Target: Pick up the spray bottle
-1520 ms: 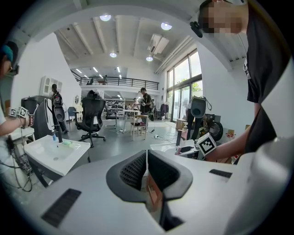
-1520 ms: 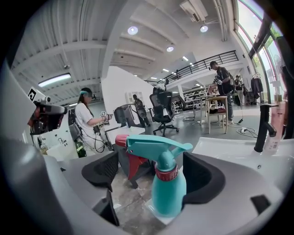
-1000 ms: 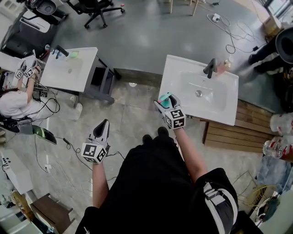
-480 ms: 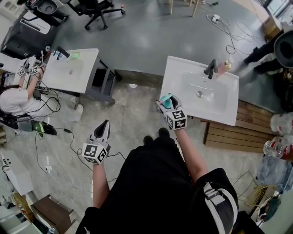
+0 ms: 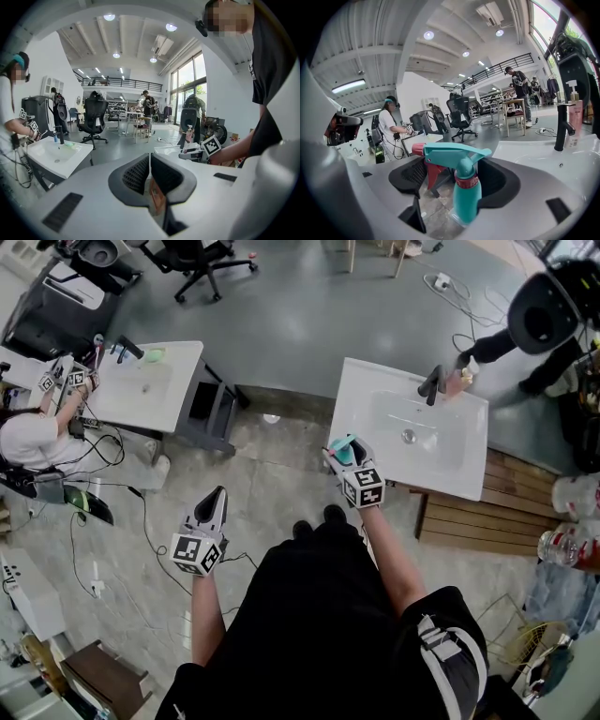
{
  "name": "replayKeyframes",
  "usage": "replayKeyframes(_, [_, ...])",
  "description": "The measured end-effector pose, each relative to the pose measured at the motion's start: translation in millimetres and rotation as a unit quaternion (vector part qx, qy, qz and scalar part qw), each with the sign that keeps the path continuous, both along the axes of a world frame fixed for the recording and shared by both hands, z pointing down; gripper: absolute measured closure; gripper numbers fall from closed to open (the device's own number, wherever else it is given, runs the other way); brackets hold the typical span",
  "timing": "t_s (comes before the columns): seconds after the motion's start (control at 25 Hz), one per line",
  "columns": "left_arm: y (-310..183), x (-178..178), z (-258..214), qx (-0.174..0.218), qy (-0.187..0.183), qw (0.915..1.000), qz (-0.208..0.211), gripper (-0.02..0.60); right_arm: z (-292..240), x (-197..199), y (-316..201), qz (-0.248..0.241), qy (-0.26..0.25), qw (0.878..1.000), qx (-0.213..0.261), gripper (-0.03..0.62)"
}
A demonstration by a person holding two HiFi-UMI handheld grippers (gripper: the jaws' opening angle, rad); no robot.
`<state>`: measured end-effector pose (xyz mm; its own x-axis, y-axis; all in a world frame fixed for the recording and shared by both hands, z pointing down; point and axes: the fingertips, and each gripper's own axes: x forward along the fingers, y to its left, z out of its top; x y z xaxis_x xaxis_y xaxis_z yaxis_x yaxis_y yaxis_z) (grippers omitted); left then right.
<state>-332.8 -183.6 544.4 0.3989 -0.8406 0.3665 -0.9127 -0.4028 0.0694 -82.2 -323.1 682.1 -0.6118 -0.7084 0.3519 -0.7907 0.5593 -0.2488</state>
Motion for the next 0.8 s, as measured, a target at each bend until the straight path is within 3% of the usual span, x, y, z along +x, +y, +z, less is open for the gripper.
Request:
replayKeyframes(0.4, [-7, 6, -4, 0.007, 0.007, 0.9999, 0.004, 0.551, -19, 2, -4, -0.015, -0.012, 1.000, 0.012, 0.247])
replayKeyframes(0.8, [-16, 17, -4, 0.014, 0.023, 0.9996, 0.003, 0.551, -39, -6, 1, -0.073, 0.025, 0.996, 0.036, 0.247])
